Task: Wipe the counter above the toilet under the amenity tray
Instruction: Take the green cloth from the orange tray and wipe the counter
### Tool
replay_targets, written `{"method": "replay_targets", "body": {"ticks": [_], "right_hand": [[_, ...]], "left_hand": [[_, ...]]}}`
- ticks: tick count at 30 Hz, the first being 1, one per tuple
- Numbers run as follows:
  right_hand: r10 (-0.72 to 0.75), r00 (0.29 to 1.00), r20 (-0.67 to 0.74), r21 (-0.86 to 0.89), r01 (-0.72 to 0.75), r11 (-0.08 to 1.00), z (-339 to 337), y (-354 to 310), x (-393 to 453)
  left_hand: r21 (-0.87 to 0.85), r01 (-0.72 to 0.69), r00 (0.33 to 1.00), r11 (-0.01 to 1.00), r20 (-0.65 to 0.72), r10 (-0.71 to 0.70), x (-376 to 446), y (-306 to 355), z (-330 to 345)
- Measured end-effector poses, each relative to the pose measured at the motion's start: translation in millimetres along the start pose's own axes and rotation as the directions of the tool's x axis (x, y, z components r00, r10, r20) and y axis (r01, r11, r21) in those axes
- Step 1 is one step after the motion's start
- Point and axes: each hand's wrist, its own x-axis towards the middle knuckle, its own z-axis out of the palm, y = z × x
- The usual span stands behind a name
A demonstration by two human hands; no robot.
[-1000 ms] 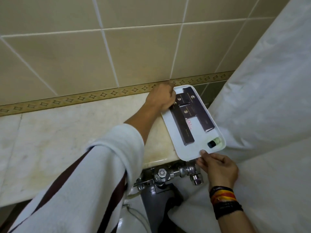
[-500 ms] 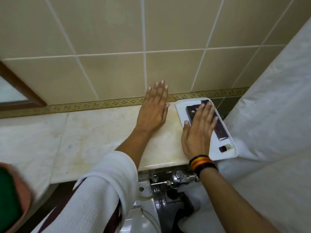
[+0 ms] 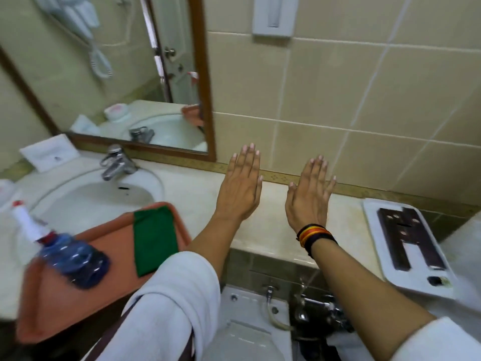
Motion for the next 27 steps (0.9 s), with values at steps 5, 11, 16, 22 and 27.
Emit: {"method": "replay_targets", "body": {"ticks": [5, 11, 16, 22, 27], "right_hand": [[-0.174, 0.981, 0.087, 0.071, 0.168, 0.983, 18, -113, -36], [-0.348, 0.908, 0.236, 0.131, 0.325, 0.937, 51, -202, -94], [-0.464, 0.814, 0.349, 0.192, 0.423, 0.886, 79, -225, -125], [-0.381, 0.754, 0.535, 0.109, 0.386, 0.916, 106, -241, -141], [-0.281, 0.78, 0.559, 0.158, 0.233, 0.96, 117, -257, -146]], "left_hand": [[0.016, 0.251, 0.968, 0.968, 0.006, -0.251, -73, -92, -36], [0.034, 0.488, 0.872, 0.872, 0.038, -0.489, -151, -162, -43], [0.022, 0.598, 0.795, 0.801, 0.104, -0.597, -179, -181, -28], [0.005, 0.814, 0.578, 0.581, 0.107, -0.809, -185, -191, -8], [-0.037, 0.931, 0.363, 0.362, 0.172, -0.916, -173, -197, 3]]}}
